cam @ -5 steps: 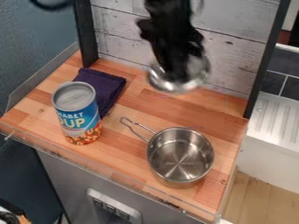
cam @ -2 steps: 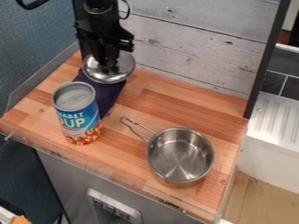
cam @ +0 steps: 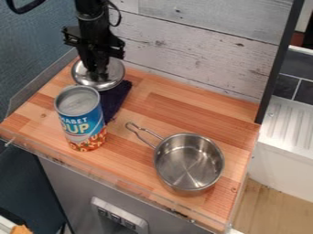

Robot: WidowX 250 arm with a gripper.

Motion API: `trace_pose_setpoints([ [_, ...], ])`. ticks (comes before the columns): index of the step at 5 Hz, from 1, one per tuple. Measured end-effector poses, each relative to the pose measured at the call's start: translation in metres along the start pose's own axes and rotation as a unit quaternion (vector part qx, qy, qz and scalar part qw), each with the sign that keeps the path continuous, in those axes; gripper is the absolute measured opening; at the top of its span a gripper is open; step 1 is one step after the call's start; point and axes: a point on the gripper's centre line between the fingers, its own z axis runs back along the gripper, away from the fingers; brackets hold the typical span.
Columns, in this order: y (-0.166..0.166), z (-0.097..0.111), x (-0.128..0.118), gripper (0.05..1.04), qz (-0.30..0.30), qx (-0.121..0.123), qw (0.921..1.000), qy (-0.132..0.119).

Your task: Took the silver pot lid to the purple cloth

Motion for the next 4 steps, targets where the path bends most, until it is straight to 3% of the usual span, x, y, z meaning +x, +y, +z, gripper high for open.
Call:
trace_pose_setpoints([
  [1,0.007,-0.017,-0.01,0.279,0.007,0.008,0.9996,0.027],
  [2,0.006,-0.032,-0.014,0.279,0.011,-0.001,0.9987,0.05],
  [3,0.004,-0.036,-0.013,0.317,0.015,-0.015,0.9982,0.057],
  [4,0.002,-0.036,-0.014,0.606,0.015,-0.024,0.9978,0.06],
])
